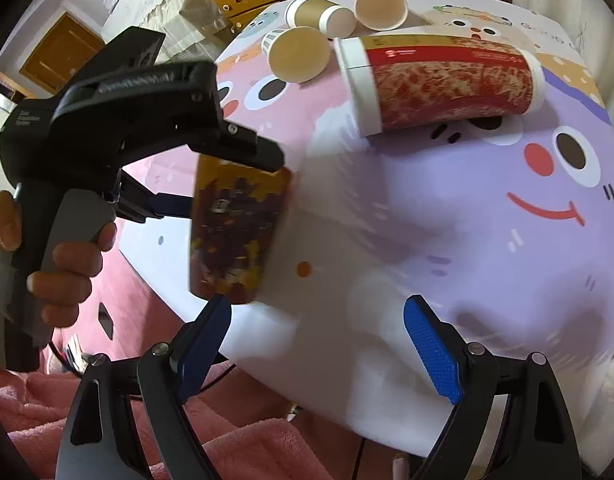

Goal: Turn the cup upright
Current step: 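Bring the left tool to the upright brown cup and grasp it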

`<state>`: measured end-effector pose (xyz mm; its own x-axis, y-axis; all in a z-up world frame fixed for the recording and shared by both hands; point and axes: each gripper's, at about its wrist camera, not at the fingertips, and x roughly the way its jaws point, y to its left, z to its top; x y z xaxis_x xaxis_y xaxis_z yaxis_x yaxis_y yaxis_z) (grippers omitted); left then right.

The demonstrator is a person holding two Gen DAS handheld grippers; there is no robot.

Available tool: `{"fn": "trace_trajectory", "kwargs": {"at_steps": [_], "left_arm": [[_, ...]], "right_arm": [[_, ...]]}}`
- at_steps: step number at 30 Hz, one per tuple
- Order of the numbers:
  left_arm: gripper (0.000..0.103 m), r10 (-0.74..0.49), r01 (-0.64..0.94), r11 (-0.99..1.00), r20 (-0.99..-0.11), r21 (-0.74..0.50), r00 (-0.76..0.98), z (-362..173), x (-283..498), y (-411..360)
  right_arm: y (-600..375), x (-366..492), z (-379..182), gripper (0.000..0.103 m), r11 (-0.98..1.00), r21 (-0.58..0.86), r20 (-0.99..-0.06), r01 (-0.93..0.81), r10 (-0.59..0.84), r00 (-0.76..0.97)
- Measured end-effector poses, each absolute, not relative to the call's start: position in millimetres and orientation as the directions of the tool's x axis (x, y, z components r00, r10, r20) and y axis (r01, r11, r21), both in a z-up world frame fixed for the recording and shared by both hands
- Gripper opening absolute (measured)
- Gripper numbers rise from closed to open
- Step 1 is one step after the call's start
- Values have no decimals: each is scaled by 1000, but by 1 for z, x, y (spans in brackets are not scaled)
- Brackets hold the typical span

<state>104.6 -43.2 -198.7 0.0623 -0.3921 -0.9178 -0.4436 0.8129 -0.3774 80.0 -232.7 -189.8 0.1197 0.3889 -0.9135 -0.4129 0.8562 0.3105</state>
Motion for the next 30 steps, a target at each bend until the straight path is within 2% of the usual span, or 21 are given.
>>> {"fn": "trace_trajectory", "kwargs": {"at_steps": [1, 2, 15, 20, 25, 30], "left_arm": [[80, -374, -441, 822, -926, -360, 59, -198, 105, -43], [79, -358, -436, 830, -932, -347, 60, -198, 106, -44], [76, -314, -320, 875, -929, -363, 194, -171, 105, -40], [76, -350, -128, 895, -851, -427, 392, -152, 99, -44], [76, -347, 51, 927, -795, -372, 498, -145, 92, -54], [76, -349, 126, 933, -757, -339, 552, -143, 84, -61]], "right_arm": [[-236, 82, -189, 89, 856, 307, -914, -416, 386, 121], [-241, 82, -186, 89, 857, 301, -915, -417, 383, 126], [-271, 89, -175, 89, 886, 298, -911, -356, 376, 172], [-267, 87, -175, 89, 900, 284, -912, -332, 360, 197], [-273, 86, -175, 89, 919, 271, -914, -286, 339, 222], [-278, 85, -175, 89, 936, 258, -919, -240, 314, 240]]}}
